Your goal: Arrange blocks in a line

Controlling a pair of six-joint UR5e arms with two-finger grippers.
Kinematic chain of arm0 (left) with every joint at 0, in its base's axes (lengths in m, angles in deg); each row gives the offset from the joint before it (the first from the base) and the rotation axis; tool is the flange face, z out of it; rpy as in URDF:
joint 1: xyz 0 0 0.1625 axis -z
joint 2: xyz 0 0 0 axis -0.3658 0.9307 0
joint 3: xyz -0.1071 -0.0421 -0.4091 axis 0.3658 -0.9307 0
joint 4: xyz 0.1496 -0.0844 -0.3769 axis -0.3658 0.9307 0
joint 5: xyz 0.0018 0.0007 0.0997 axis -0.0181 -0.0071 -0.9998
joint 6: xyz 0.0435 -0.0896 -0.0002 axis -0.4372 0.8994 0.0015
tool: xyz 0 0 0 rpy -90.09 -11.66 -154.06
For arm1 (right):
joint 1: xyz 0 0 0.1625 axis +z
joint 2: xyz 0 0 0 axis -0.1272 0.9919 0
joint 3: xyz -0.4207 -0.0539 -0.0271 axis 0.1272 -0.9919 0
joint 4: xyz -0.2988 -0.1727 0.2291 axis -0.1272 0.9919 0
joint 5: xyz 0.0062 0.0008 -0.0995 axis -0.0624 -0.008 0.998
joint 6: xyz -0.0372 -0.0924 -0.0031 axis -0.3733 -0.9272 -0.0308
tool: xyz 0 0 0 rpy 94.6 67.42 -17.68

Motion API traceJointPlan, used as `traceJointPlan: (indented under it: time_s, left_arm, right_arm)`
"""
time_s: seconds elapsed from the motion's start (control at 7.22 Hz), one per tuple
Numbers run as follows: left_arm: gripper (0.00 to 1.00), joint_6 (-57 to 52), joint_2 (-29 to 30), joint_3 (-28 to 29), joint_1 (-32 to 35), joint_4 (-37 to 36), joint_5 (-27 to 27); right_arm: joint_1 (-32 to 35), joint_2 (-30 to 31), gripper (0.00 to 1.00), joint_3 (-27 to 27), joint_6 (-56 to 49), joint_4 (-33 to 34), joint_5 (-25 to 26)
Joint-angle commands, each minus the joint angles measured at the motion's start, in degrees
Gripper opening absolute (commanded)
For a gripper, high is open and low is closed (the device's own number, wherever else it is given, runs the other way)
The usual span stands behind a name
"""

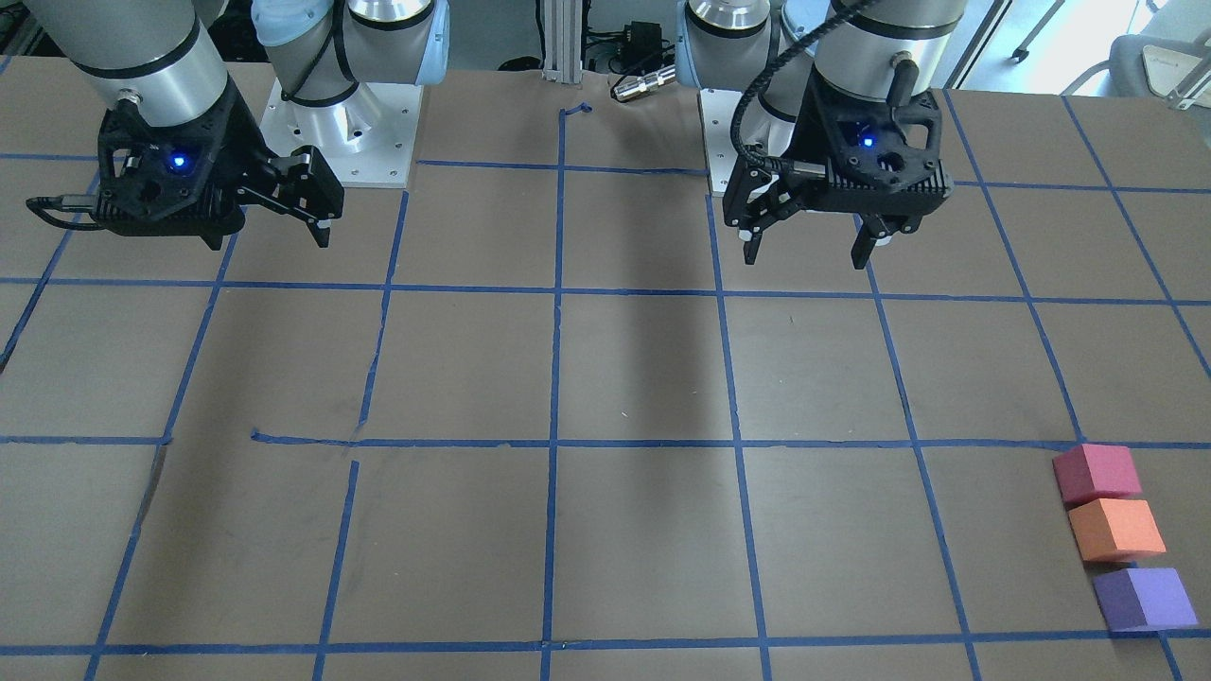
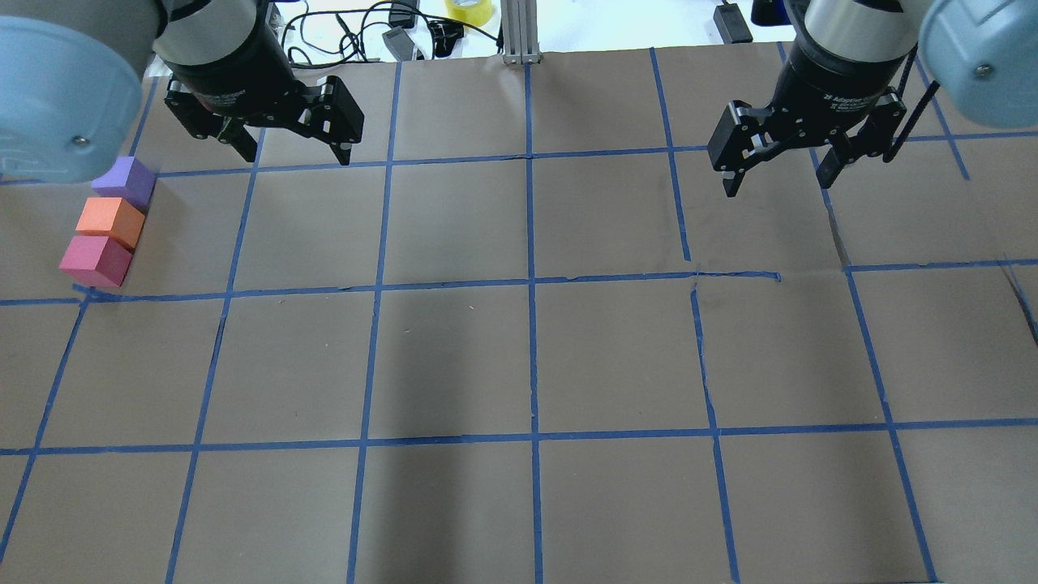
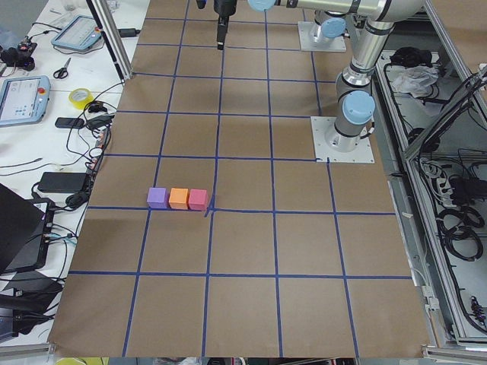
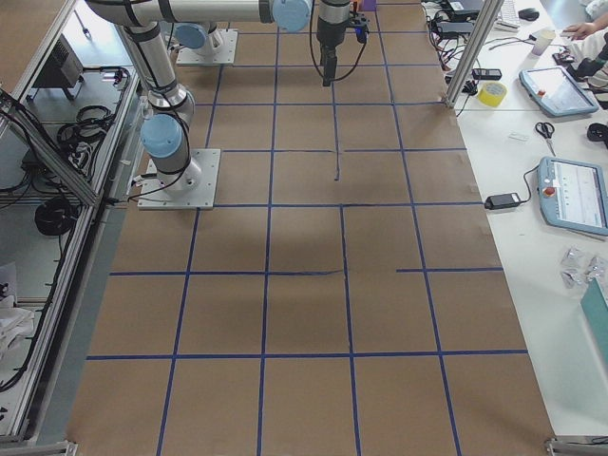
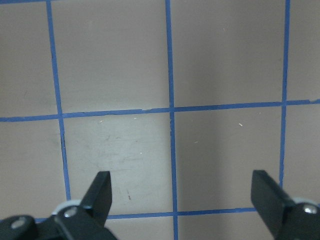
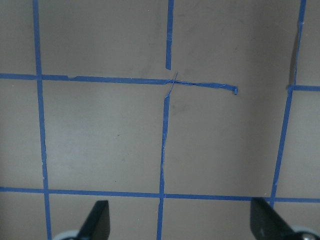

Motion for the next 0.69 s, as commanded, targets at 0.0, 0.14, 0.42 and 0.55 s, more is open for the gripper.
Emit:
traceJointPlan:
  time_s: [0.0,0.14,0.42,0.55]
  left_arm:
    - [1.00,0.38,-1.33,-1.10,0.21,-0.27,0.82]
    - [1.00,0.29,-2.03,-1.54,-1.02,0.33,3.62]
    - [1.00,-5.21,-2.39,-0.50,-6.97,0.34,4.69]
    - [1.00,-5.42,-3.00,-0.75,-7.79,1.21,6.44]
  right_arm:
    - [0.00,0.00,1.00,0.00,0.00,0.00,0.00]
    - [0.00,0.00,1.00,0.00,0.00,0.00,0.00]
    - [0.00,0.00,1.00,0.00,0.00,0.00,0.00]
    - [0.08,0.00,1.00,0.00,0.00,0.00,0.00]
